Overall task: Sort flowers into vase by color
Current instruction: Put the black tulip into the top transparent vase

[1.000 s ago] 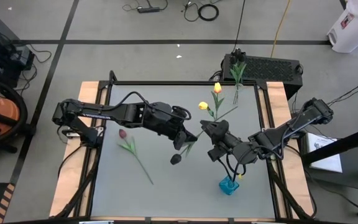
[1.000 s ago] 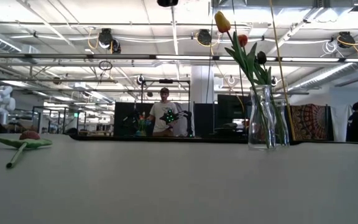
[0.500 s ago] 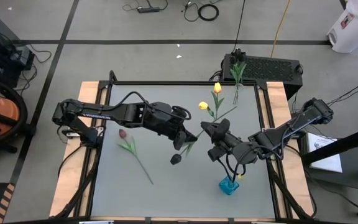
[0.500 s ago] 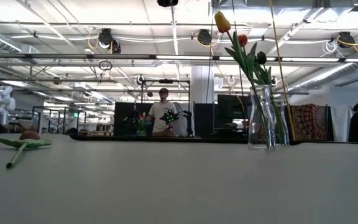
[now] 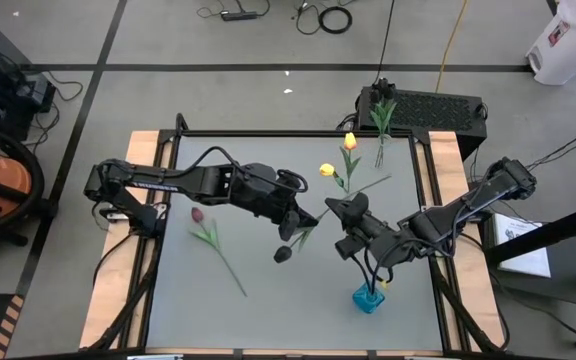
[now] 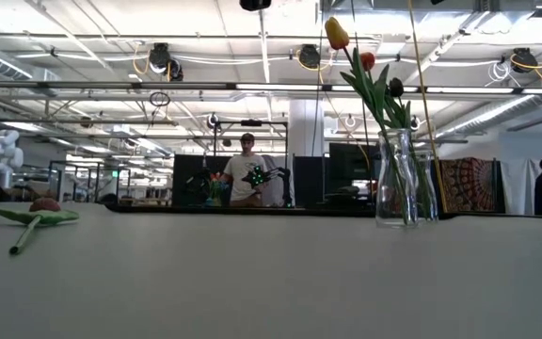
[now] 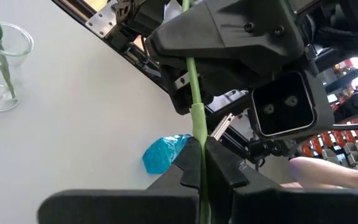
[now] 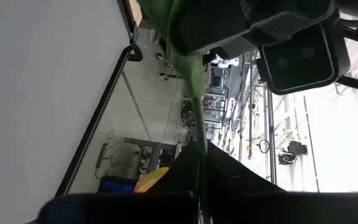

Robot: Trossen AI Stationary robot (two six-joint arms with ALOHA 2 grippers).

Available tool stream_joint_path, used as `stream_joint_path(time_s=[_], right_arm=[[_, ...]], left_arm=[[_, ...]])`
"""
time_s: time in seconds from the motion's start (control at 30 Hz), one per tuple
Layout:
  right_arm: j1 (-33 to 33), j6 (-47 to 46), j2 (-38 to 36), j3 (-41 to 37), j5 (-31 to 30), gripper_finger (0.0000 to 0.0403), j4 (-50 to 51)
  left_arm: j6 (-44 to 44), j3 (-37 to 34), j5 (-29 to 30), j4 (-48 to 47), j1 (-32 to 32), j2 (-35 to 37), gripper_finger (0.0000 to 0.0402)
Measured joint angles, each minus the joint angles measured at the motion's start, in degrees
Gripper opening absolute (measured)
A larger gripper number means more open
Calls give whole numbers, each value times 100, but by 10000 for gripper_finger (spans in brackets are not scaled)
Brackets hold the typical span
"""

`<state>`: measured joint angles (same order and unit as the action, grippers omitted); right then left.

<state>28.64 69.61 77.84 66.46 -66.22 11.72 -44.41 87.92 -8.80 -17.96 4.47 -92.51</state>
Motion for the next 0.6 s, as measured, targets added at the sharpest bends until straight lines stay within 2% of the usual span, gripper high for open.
stream_joint_path(time_s=[0.27,0.6], right_arm=[[2,-16,-7,0,-4,1,93],[59,316,-7,2,31,1,174]], left_arm=[[18,-7,-124,113,-4,0,11],[31,-7,-561,312,-9,0,46]])
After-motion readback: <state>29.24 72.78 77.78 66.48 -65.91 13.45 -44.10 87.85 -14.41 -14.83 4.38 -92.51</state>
